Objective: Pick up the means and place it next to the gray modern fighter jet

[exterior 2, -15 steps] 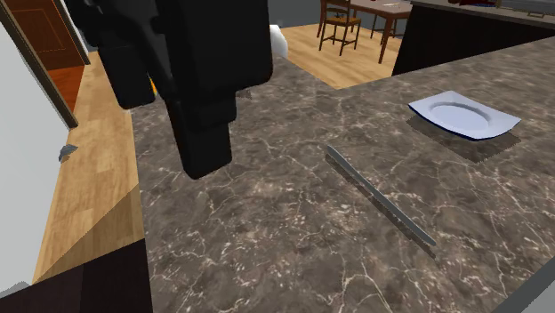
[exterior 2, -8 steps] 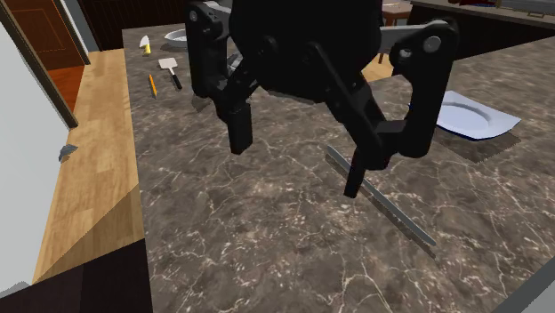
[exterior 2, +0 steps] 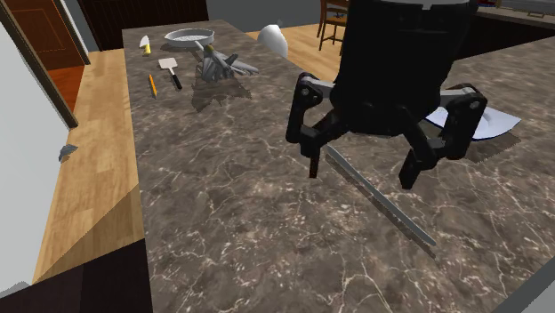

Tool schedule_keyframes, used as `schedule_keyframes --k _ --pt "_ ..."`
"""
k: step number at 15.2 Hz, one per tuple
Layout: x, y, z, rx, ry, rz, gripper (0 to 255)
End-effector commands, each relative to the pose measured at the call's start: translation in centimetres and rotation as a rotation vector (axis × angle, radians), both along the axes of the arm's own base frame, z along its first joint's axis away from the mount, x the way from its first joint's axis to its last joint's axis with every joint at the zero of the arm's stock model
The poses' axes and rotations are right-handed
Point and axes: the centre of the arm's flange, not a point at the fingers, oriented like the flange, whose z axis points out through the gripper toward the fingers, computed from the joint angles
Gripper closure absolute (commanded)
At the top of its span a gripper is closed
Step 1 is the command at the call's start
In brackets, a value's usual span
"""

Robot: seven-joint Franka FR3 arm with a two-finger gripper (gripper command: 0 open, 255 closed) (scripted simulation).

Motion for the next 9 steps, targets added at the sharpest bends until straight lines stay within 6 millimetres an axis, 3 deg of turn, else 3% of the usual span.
schedule_keyframes --k 1,9 --pt "2.3 0.7 -1.2 0.006 -0.005 0.092 0" --pt "10.1 4.7 -6.5 0.033 -0.018 0.436 0"
